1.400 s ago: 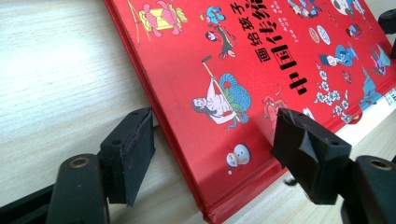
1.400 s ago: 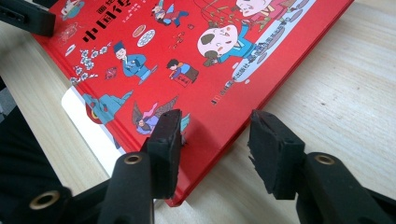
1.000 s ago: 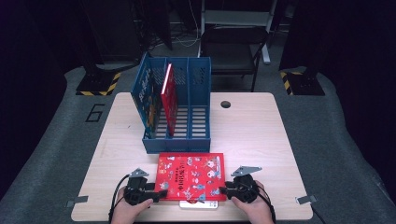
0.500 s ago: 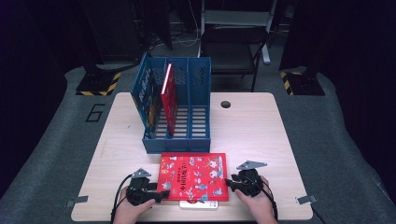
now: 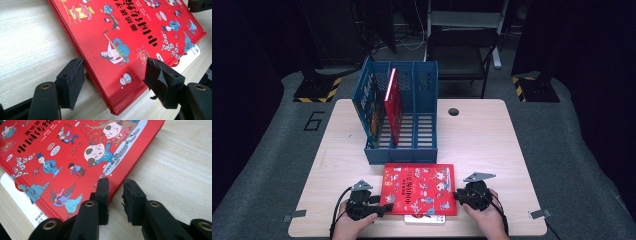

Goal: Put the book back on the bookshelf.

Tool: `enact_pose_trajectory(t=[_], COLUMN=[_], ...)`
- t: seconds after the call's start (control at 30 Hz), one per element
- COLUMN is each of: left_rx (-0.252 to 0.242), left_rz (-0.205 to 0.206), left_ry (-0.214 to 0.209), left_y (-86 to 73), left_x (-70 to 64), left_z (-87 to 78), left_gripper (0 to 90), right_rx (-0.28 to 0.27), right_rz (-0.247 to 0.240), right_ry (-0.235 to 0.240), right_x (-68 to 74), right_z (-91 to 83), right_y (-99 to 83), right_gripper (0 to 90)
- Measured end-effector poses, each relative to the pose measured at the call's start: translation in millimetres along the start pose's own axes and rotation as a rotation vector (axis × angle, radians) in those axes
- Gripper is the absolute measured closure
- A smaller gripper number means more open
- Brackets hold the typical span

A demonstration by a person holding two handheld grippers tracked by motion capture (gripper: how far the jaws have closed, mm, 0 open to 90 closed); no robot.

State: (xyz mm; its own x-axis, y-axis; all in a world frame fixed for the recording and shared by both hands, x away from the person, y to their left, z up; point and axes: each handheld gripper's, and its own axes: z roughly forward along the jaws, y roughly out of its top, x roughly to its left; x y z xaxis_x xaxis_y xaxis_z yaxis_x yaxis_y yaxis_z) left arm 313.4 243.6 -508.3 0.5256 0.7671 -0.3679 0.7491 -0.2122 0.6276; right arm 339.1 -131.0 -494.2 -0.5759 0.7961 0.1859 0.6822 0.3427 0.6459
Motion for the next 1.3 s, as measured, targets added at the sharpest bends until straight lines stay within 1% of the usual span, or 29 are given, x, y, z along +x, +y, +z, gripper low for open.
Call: enact_pose_trajectory(t=[0.03, 0.07, 0.1, 0.17, 0.2, 0.23, 0.3, 0.37, 0.4, 0.43, 0.47, 0.5, 0.53, 0.57, 0.6, 0.63, 0.67, 0.7, 0.73, 0.8, 0.93, 0.97, 1.0, 1.03, 1.17, 1.2, 1.23, 1.27, 1.3], left_rx=[-0.003, -0.003, 0.002, 0.001, -0.014, -0.016, -0.03, -0.023, -0.015, -0.003, -0.006, 0.01, 0.002, 0.006, 0.016, 0.017, 0.014, 0.016, 0.019, 0.026, 0.028, 0.031, 0.026, 0.027, 0.028, 0.027, 0.025, 0.025, 0.025], left_rz=[-0.004, -0.004, -0.009, -0.016, -0.029, -0.045, -0.054, -0.054, -0.043, -0.032, -0.037, -0.021, -0.024, -0.027, -0.02, -0.035, -0.041, -0.029, -0.043, -0.033, -0.033, -0.035, -0.043, -0.039, -0.039, -0.039, -0.036, -0.036, -0.036], left_ry=[0.001, 0.005, 0.004, 0.0, -0.008, -0.015, -0.026, -0.042, -0.046, -0.049, -0.053, -0.064, -0.057, -0.063, -0.061, -0.071, -0.071, -0.065, -0.072, -0.067, -0.063, -0.061, -0.063, -0.06, -0.059, -0.059, -0.058, -0.058, -0.057], left_y=[0.0, 0.0, 0.1, 0.0, 0.0, -0.1, 0.0, 0.2, 0.0, 0.0, -0.4, -0.4, -0.7, -0.8, -0.8, -1.2, -1.7, -1.7, -2.1, -2.3, -2.6, -2.5, -2.4, -2.3, -2.4, -2.5, -2.5, -2.5, -2.5], left_x=[0.2, 0.6, 1.1, 3.0, 4.1, 4.1, 4.7, 4.0, 3.6, 3.0, 0.9, 1.0, -0.1, -1.1, -0.5, -0.9, -1.0, -0.1, -0.9, 0.4, 0.3, 0.1, -0.6, -0.8, -1.1, -1.1, -0.9, -0.8, -0.8], left_z=[0.1, -0.1, -0.9, -1.6, -1.9, -2.6, -3.0, -2.7, -2.0, -1.0, 1.3, 1.4, 2.9, 3.7, 3.5, 4.0, 4.6, 4.9, 5.3, 6.1, 6.7, 6.4, 7.1, 7.1, 7.1, 7.1, 7.1, 7.2, 7.2], left_gripper=[31.7, 31.3, 31.1, 30.5, 28.9, 28.2, 27.7, 27.8, 27.9, 28.0, 28.0, 28.0, 28.4, 28.4, 28.3, 28.2, 28.3, 28.3, 28.2, 28.0, 28.2, 28.7, 28.9, 28.9, 29.0, 29.0, 29.0, 29.1, 29.1], right_rx=[0.001, 0.002, 0.001, 0.007, 0.011, 0.013, 0.016, 0.022, 0.012, 0.014, 0.015, 0.018, 0.017, 0.017, 0.012, 0.002, 0.001, 0.011, 0.005, 0.002, 0.001, 0.012, -0.002, -0.002, -0.019, -0.017, 0.004, 0.008, 0.005], right_rz=[-0.017, -0.019, -0.033, -0.034, -0.035, -0.027, -0.03, -0.022, -0.01, -0.011, -0.012, -0.008, -0.009, -0.001, -0.006, -0.012, -0.009, 0.0, -0.006, -0.001, 0.014, 0.018, 0.015, 0.016, 0.014, 0.02, 0.066, 0.101, 0.106], right_ry=[0.006, 0.003, -0.001, -0.005, -0.006, 0.0, 0.005, 0.016, 0.02, 0.024, 0.029, 0.03, 0.031, 0.031, 0.03, 0.029, 0.03, 0.033, 0.034, 0.034, 0.034, 0.041, 0.043, 0.045, 0.031, 0.034, 0.073, 0.109, 0.127], right_x=[0.1, 1.7, 1.5, 2.0, 2.0, 2.4, 1.3, -0.5, -0.9, -1.9, -2.7, -2.7, -2.9, -2.3, -2.6, -2.9, -3.0, -2.6, -3.2, -2.9, -3.3, -3.5, -4.0, -4.2, -4.6, -6.5, -8.8, -10.2, -10.6], right_z=[0.1, 0.1, 0.4, 0.5, 0.9, 1.2, 1.9, 1.7, 2.2, 2.0, 2.0, 1.9, 1.9, 1.7, 1.9, 2.2, 2.2, 1.8, 2.1, 2.0, 1.8, 0.9, 1.7, 1.6, 0.9, 1.0, 2.6, 4.3, 6.1], right_y=[0.1, 0.2, 0.3, 0.5, 0.7, 0.7, 0.9, 0.7, 0.4, -0.1, 0.0, 0.2, 0.2, 0.2, 0.0, -0.4, -0.4, 0.0, -0.1, -0.3, -0.4, -0.5, -0.9, -1.0, -2.4, -2.2, -2.3, -3.3, -4.0], right_gripper=[77.2, 77.8, 78.2, 79.6, 80.0, 80.5, 80.5, 80.4, 80.4, 80.4, 80.4, 80.4, 80.4, 80.3, 80.4, 80.4, 80.3, 80.4, 80.4, 80.4, 80.3, 80.3, 80.3, 80.2, 72.8, 67.5, 60.5, 59.3, 58.5])
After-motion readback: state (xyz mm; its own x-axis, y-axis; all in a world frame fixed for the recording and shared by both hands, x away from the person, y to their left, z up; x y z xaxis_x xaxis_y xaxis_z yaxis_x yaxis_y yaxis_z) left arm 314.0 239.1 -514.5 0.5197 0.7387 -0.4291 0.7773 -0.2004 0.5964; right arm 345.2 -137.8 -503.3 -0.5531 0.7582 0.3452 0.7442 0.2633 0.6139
